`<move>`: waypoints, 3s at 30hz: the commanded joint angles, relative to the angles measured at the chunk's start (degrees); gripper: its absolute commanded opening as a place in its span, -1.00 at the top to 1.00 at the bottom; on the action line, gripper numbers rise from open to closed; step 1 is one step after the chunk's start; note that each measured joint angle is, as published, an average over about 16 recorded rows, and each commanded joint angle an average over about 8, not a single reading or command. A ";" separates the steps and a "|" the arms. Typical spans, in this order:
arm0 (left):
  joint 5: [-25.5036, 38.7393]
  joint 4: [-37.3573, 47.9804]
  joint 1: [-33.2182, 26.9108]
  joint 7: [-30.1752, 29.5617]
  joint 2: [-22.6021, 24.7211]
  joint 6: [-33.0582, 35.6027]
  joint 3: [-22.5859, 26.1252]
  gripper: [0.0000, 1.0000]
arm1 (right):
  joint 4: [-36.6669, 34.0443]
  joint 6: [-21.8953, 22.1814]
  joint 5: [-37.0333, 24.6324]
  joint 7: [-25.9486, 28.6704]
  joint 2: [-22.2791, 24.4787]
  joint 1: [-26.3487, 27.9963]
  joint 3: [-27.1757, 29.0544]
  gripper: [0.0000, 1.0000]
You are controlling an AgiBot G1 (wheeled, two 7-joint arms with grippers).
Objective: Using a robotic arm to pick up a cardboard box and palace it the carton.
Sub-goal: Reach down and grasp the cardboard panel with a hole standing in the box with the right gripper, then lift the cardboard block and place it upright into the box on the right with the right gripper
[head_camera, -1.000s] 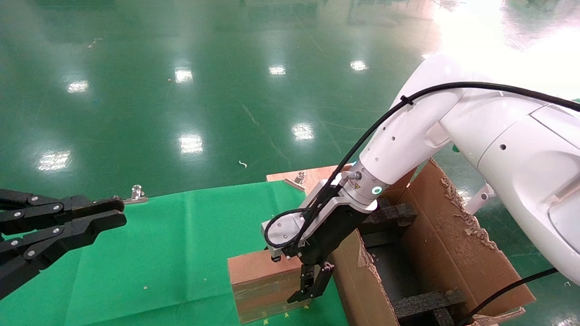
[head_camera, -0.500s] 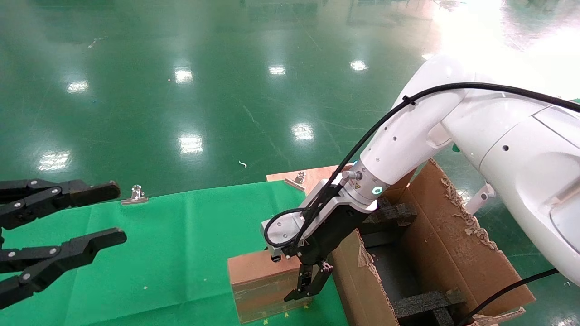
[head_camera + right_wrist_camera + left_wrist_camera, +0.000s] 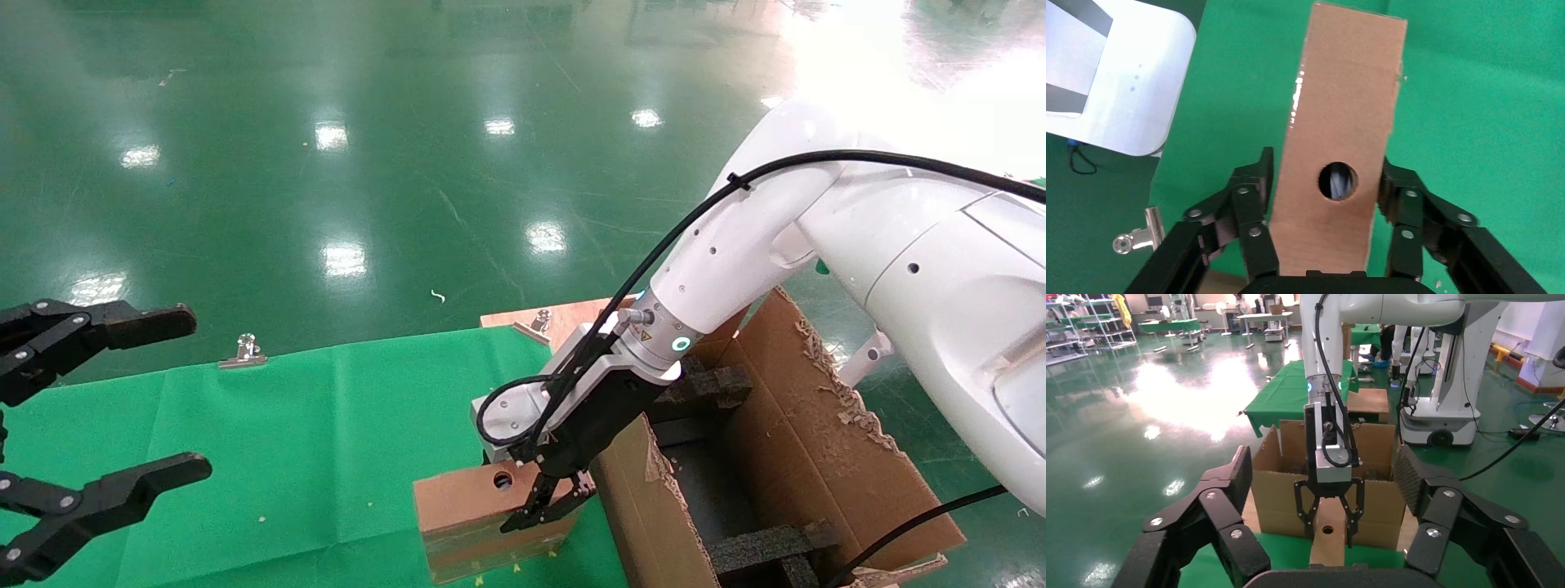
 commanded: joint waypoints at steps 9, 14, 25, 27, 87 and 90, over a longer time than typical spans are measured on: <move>0.00 0.00 0.00 0.00 0.00 0.00 0.00 -1.00 | 0.06 0.33 0.43 0.31 0.11 0.26 -0.11 1.00; 0.00 0.00 0.00 0.00 0.00 0.00 0.00 -1.00 | -0.19 0.07 2.28 0.64 0.41 3.61 -0.52 1.00; 0.00 0.00 0.00 0.00 0.00 0.00 0.00 -1.00 | -3.50 -0.41 8.23 -2.05 0.56 19.26 -3.76 1.00; 0.00 0.00 0.00 0.00 0.00 0.00 0.00 -1.00 | -4.48 -0.36 9.15 -3.07 0.51 21.60 -4.47 1.00; -0.03 0.01 0.00 0.01 -0.01 -0.01 0.01 -1.00 | 17.65 23.56 20.49 40.83 51.20 36.49 -43.27 1.00; -0.05 0.01 0.00 0.01 -0.01 -0.01 0.00 -1.00 | 19.32 24.83 20.34 42.04 52.39 36.50 -43.47 1.00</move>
